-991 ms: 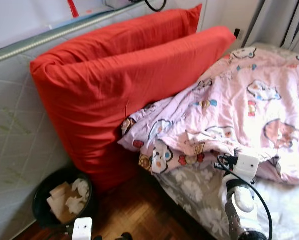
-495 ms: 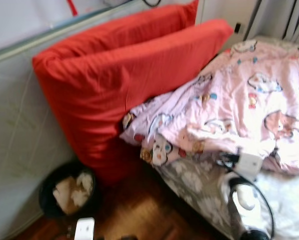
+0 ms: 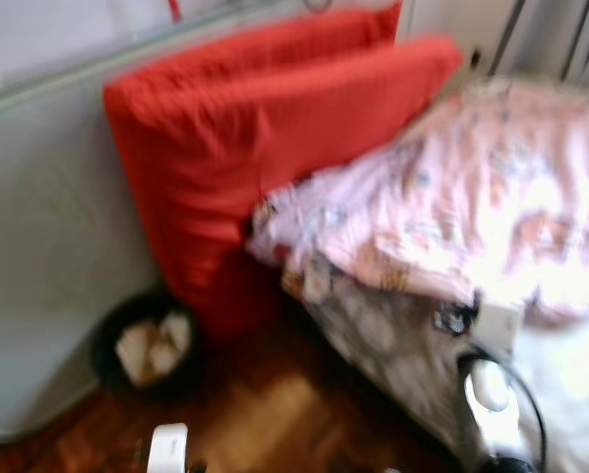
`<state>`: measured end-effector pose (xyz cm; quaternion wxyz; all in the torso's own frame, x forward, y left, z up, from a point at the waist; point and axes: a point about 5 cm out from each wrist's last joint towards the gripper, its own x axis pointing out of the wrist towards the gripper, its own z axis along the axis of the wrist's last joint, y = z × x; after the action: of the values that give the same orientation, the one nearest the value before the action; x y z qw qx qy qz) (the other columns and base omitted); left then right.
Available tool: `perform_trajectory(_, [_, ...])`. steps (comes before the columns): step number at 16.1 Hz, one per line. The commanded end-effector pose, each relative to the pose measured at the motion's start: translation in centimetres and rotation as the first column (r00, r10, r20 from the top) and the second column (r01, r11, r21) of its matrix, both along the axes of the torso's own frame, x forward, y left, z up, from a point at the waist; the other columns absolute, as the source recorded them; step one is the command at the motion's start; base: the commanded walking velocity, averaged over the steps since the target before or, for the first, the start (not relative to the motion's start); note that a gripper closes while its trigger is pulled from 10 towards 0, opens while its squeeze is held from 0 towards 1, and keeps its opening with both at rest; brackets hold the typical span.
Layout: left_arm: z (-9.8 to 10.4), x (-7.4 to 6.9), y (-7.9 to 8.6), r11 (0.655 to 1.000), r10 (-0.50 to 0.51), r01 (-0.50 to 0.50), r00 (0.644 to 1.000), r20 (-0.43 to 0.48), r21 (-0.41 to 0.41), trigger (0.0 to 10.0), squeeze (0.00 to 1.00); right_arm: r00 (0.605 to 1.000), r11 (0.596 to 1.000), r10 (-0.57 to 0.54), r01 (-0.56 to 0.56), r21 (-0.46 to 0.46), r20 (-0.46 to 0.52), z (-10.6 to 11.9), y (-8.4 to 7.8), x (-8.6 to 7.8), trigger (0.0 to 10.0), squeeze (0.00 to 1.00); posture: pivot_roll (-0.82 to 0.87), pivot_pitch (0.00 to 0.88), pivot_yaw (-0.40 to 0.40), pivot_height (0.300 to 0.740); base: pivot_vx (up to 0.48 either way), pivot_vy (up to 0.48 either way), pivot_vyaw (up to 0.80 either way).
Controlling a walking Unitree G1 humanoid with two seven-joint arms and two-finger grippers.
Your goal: Clean up the room
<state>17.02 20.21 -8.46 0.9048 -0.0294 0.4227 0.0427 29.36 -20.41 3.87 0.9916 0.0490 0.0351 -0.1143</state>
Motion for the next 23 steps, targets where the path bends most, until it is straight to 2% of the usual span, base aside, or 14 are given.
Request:
perform_trajectory(1, [-0.2,-0.6,0.5,1.0,0.01,-0.009,1.0,-0.024,0.011,10.0,0.0,1.0,1.0,0.007,-0.007,0.003,0.011,0.0,0.2,-0.1,10.0,0.0,0.05,0.116,0.041,0.74,-0.255,0.0,0.0])
perform_trajectory(13, [-0.2,-0.6,0.5,1.0,0.007,-0.007,1.0,-0.025,0.013,10.0,0.0,0.998,0.999,0.023,-0.022,-0.023,0.061,0.9,0.0,0.0,10.0,0.0,0.05,0.125,0.042,0.74,-0.258,0.0,0.0])
perform_trajectory(15, [-0.2,-0.5,0.5,1.0,0.006,-0.006,1.0,-0.026,0.014,10.0,0.0,0.997,0.999,0.033,-0.031,-0.03,0.064,0.9,0.1,0.0,10.0,0.0,0.05,0.125,0.041,0.74,0.0,0.0,0.0])
perform_trajectory(19, [-0.2,-0.6,0.5,1.0,-0.001,0.001,0.999,-0.034,0.013,10.0,0.0,0.999,0.998,0.039,-0.037,-0.05,0.034,0.6,-0.2,-0.3,10.0,0.0,0.04,0.126,0.039,0.74,0.0,0.0,0.0])
perform_trajectory(23, [-0.3,-0.6,0.5,1.0,-0.003,0.004,0.999,-0.038,0.011,10.0,0.0,1.0,0.997,-0.006,0.004,-0.071,-0.026,-0.1,-1.1,-0.5,10.0,0.0,0.04,0.125,0.039,0.74,0.0,0.0,0.0])
